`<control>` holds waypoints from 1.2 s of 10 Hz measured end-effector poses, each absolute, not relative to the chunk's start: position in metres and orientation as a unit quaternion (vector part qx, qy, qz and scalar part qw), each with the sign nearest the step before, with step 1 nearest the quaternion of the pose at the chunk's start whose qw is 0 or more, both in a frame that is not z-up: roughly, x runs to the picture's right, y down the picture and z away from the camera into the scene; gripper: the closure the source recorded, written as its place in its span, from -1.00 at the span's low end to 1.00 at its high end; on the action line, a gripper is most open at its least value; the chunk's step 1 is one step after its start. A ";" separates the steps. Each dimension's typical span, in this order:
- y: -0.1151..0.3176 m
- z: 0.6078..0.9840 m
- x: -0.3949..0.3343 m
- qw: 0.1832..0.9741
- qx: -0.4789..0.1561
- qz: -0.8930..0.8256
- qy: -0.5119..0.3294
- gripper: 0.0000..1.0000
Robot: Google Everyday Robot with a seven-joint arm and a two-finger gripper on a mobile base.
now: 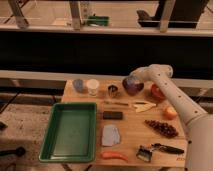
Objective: Wipe purple bowl with sponge
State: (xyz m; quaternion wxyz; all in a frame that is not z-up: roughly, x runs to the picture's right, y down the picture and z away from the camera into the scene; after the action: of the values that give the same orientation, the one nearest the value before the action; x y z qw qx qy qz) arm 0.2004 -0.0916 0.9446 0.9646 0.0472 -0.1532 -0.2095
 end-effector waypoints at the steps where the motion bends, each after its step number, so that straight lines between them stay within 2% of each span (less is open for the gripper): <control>1: -0.088 0.943 0.196 0.965 0.046 -0.206 -0.153 1.00; 3: -0.079 0.934 0.203 0.969 0.038 -0.193 -0.149 0.91; 9: -0.071 0.902 0.197 0.972 0.007 -0.170 -0.164 -0.32; 11: -0.074 0.901 0.192 0.972 0.011 -0.171 -0.162 -0.60; 12: -0.075 0.901 0.192 0.972 0.012 -0.171 -0.161 -0.60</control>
State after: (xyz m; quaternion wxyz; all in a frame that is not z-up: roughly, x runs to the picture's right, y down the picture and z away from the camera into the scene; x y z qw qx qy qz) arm 0.1916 -0.0747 0.9006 0.9720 0.0122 -0.1611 -0.1707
